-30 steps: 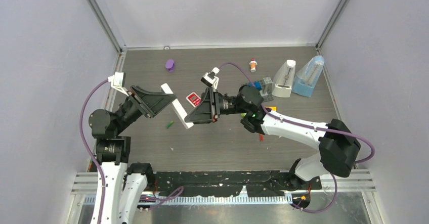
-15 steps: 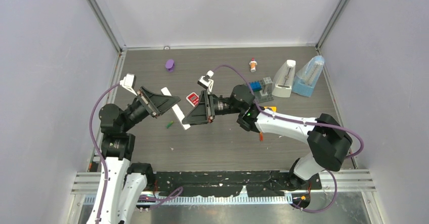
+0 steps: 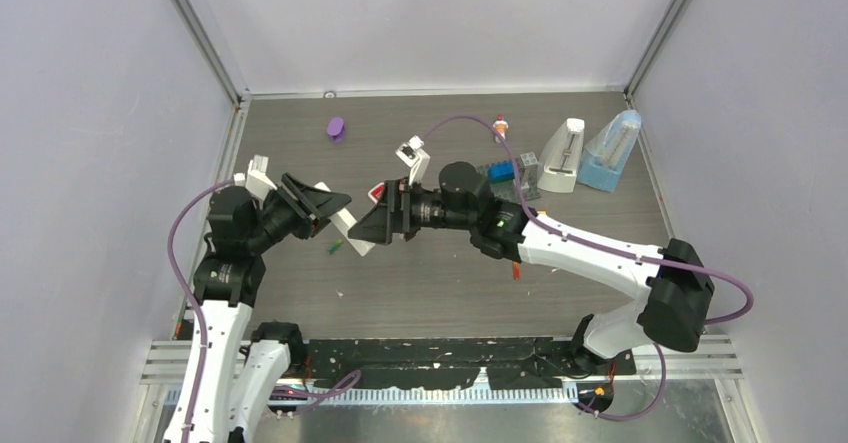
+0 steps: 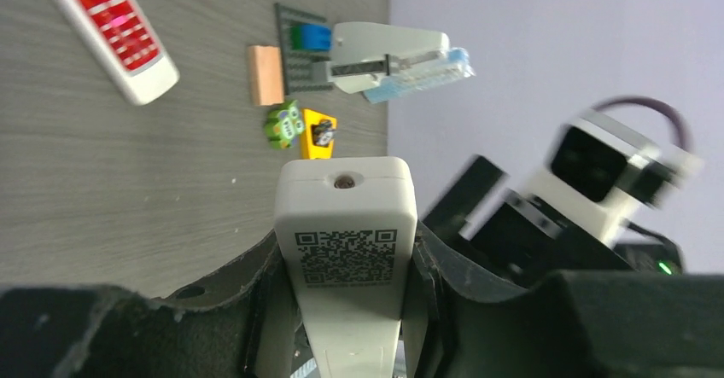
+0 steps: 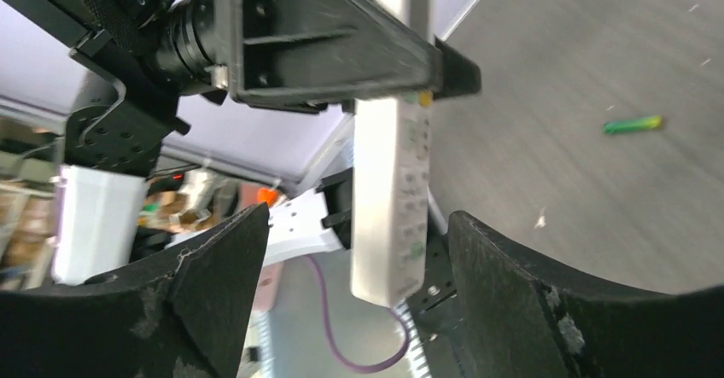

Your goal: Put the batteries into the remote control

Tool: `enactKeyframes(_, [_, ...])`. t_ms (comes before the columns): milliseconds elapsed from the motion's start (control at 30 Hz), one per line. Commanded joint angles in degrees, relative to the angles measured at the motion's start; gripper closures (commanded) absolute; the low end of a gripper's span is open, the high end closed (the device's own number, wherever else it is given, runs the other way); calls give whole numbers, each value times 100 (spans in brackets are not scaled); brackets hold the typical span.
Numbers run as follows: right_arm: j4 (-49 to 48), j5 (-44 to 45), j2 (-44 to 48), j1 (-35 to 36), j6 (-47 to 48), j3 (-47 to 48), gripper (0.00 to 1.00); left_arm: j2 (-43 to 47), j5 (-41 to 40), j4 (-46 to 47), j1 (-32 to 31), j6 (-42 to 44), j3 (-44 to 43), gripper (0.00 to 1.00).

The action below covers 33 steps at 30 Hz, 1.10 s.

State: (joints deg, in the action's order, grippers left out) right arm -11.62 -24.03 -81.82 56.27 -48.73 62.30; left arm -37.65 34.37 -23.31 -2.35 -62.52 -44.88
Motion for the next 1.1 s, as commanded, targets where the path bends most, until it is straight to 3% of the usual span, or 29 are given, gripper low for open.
enactKeyframes(0, [1183,1951,39,499,1574,638,18,19,-499,-674,-11,29,-206,100])
enactKeyframes(167, [1535,2961,-234,969,2205,893,20,103,-709,-920,-12,-19,-233,100])
enactKeyframes(300, [1875,3414,-565,1130,2389,1169,31,107,-689,-930,-17,-76,-226,100])
enactKeyframes(500, [2201,3546,-935,1201,2311,1503,75,111,-596,-739,-12,-242,-118,100])
enactKeyframes(600, [2153,3509,-855,1203,2177,1442,83,86,-459,-588,-14,-255,-100,100])
enactKeyframes(667, [2127,3409,-747,1183,2124,1416,85,101,-391,-479,-11,-235,-87,80])
enactKeyframes(733, [2113,3208,-617,1112,2033,1376,85,165,-328,-232,-20,-249,-42,52])
enactKeyframes(833, [1977,2614,-372,934,1762,1214,86,351,-231,274,-11,-269,102,30])
enactKeyframes(900, [1766,2005,-219,683,1599,1045,86,489,-181,623,-14,-270,215,23])
enactKeyframes(1067, [667,453,115,225,1018,514,85,740,76,1580,-9,-388,582,17])
